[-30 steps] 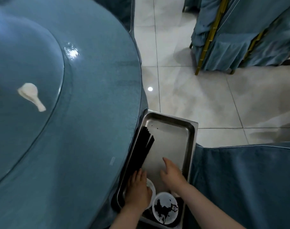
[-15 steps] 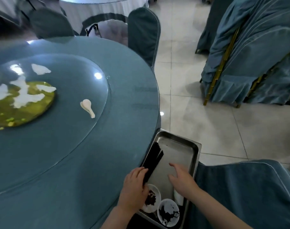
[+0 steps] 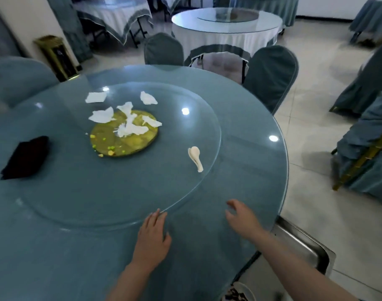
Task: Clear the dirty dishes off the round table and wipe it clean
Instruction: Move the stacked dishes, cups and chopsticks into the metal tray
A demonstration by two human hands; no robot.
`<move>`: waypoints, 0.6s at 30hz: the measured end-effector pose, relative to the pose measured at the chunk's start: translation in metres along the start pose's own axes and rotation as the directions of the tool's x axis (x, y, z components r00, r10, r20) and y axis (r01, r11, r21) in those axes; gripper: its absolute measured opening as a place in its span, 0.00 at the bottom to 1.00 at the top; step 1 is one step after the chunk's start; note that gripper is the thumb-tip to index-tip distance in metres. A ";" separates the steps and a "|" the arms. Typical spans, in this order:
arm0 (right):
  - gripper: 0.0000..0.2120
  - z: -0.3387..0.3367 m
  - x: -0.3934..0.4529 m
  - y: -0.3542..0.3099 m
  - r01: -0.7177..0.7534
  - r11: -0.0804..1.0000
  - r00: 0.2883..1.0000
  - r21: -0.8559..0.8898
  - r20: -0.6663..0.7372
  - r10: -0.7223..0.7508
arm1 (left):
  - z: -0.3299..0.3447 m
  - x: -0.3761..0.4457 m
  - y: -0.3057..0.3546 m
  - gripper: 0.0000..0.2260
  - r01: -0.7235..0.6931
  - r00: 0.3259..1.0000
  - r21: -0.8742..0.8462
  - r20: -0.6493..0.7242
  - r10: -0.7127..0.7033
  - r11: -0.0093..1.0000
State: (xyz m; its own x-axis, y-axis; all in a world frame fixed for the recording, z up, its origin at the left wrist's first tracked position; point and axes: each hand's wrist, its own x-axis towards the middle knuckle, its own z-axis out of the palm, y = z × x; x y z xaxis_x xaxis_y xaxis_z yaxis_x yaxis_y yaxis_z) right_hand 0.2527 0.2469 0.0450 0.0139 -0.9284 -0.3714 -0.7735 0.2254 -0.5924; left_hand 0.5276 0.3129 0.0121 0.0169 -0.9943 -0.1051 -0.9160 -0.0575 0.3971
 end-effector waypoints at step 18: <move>0.16 0.028 0.170 -0.124 -0.128 0.955 0.982 -0.268 -0.171 0.083 | -0.016 0.005 -0.105 0.38 -0.014 0.988 0.108 0.153 -0.002 0.994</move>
State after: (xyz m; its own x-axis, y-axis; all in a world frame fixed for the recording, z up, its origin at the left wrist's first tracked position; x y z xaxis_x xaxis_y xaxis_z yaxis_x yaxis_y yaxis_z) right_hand 0.3687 0.0692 0.0350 -0.1592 -0.9432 -0.2917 -0.9100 0.2548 -0.3270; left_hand 0.6298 0.3121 -0.0154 -0.0425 -0.9687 -0.2444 -0.9540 -0.0333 0.2979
